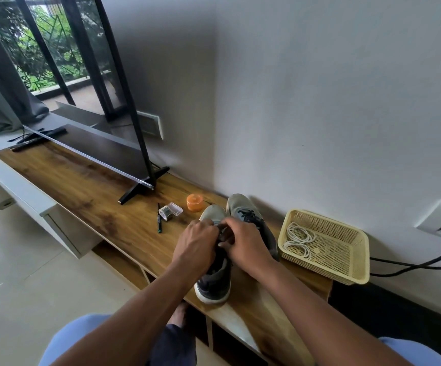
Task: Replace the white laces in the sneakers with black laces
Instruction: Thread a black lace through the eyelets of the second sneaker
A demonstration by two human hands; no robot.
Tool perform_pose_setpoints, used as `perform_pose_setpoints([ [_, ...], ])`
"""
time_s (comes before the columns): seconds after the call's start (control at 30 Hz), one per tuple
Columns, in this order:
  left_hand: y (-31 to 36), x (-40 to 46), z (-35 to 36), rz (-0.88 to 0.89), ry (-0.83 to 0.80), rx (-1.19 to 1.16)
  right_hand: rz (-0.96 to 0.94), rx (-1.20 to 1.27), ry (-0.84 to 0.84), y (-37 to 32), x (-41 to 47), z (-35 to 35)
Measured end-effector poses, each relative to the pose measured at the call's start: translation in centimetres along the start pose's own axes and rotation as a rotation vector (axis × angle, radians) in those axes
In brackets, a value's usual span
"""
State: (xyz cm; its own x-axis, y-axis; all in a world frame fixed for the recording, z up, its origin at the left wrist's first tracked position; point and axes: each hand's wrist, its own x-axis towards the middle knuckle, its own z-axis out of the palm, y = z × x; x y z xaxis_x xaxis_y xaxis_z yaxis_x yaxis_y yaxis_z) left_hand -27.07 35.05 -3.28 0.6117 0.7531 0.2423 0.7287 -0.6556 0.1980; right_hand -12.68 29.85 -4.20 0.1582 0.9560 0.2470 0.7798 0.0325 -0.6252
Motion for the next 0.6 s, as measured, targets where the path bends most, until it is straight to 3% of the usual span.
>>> perform_pose_setpoints([
  [0.6,0.07,-0.07,-1.03,-0.064,0.005,-0.020,0.000,-0.077,0.097,-0.22,-0.38,1.01],
])
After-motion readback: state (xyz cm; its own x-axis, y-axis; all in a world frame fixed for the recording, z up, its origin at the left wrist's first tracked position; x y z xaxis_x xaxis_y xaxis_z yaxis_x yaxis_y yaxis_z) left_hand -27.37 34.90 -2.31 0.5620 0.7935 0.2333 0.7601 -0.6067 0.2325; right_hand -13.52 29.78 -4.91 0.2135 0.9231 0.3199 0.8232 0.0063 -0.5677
